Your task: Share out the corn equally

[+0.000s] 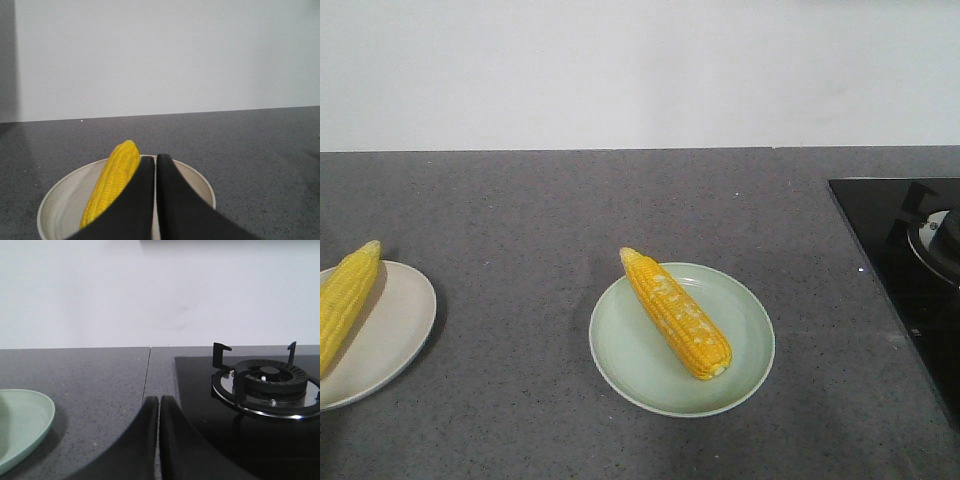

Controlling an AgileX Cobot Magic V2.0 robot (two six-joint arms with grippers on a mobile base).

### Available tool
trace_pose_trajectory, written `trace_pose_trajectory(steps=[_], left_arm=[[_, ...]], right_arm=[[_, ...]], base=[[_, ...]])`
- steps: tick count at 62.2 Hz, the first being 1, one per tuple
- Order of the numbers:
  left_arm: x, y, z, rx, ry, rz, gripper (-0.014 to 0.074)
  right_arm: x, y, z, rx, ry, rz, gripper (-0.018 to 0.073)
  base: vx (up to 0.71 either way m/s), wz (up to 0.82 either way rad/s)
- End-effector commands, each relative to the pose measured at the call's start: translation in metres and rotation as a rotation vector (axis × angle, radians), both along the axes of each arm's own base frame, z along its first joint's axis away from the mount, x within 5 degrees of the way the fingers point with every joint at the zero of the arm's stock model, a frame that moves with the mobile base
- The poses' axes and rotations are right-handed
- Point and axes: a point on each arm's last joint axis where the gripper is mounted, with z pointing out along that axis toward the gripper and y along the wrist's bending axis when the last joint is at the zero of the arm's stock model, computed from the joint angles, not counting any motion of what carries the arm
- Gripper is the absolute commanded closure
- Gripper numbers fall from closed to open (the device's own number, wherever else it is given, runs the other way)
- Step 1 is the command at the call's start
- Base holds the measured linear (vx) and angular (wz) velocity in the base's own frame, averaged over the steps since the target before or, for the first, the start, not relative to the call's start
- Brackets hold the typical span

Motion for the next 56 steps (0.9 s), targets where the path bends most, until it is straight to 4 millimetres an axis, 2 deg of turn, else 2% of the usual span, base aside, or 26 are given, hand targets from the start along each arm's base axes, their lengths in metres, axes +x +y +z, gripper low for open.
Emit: trace_pose_trajectory(steps=[1,56], left_arm=[[-0.0012,-0.0005,0.0029,-0.014,-0.078,-0.006,0.0603],[-0.0012,-0.0005,0.0029,-0.014,-0.078,-0.006,0.0603]], right_arm=[[-0.0001,-0.0012,0.0051,-0.021,-0.078,-0.017,0.0562],[-0.0002,-0.0012,0.0051,-0.021,-0.075,-0.016,0.0562]], base=[[0.0,0.0],[0.0,0.0]])
